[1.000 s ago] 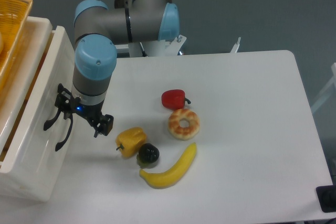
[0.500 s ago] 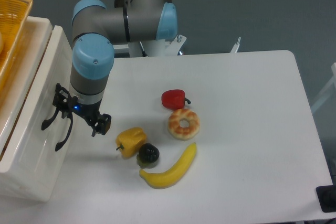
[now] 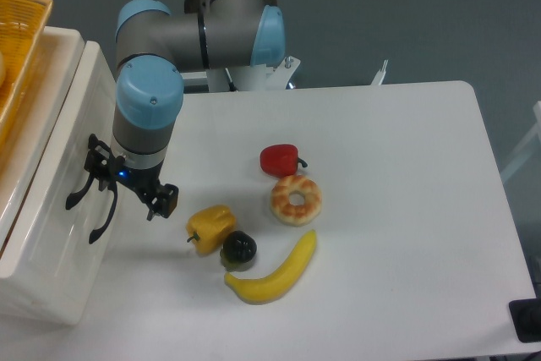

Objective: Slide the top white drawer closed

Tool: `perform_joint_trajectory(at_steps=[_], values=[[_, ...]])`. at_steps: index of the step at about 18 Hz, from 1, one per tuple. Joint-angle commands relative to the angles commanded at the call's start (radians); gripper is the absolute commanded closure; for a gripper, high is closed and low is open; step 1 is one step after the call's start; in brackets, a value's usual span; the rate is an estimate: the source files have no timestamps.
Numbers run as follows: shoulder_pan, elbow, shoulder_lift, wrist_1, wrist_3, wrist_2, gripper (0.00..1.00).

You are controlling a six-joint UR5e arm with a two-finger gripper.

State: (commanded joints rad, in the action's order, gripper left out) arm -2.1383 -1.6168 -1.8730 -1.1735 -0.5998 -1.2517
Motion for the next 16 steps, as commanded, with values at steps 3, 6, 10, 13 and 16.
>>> perform_joint_trajectory(at_steps=[3,6,10,13,16], values=[[-0.046,0.005,0.0,0.002,-0.008,-0.003,0.0],[-0.109,0.049,0.002,0.003,-0.046,-0.006,0.0],[-0.156,0.092,0.0,0.009,-0.223,-0.05,0.0],[-0.186,0.083,0.002,0.011,-0.34,-0.103,0.0],[-0.218,0.083,0.02,0.011,-0.348,-0.11,0.0]])
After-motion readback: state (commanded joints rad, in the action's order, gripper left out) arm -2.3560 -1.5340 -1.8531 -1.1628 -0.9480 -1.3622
